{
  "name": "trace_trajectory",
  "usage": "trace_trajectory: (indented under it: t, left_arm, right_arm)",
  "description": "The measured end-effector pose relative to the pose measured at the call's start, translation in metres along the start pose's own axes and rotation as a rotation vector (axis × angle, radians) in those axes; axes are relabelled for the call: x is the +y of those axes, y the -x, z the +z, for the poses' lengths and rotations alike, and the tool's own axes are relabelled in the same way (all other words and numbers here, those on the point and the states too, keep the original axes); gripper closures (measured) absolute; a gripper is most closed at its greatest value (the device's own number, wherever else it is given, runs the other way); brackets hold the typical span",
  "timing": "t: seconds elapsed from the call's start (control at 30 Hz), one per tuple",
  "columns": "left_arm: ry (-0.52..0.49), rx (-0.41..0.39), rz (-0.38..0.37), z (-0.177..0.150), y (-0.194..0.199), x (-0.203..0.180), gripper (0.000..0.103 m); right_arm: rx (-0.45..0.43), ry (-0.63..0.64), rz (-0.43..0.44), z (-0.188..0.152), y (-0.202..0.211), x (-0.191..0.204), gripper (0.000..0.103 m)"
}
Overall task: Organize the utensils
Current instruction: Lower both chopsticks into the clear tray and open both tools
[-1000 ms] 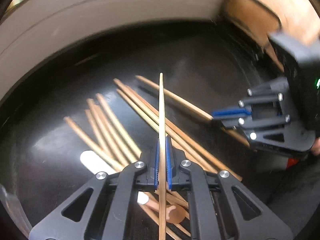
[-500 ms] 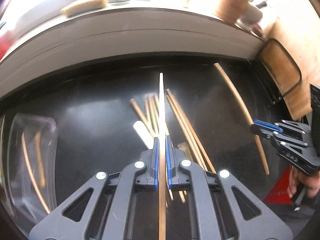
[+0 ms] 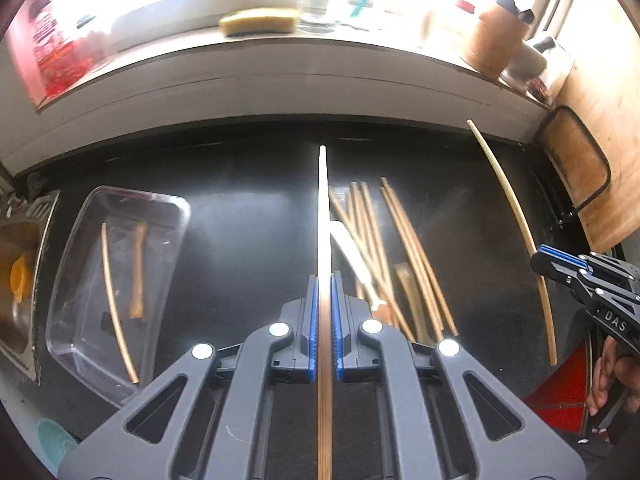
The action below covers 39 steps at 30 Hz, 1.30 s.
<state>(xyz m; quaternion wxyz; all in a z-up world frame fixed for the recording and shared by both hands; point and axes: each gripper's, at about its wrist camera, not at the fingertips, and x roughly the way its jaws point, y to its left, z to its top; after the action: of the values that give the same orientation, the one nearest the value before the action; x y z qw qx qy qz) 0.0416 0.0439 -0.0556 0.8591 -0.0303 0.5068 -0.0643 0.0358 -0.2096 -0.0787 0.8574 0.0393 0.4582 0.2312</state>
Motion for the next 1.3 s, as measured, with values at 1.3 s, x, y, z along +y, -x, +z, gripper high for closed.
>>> trace_trajectory:
  t: [1.3]
  left_arm:
    - [0.301, 0.024, 0.049, -0.012, -0.003, 0.291, 0.097]
  right_arm:
    - [0.232, 0.019, 0.207, 0.085, -0.196, 0.301, 0.095]
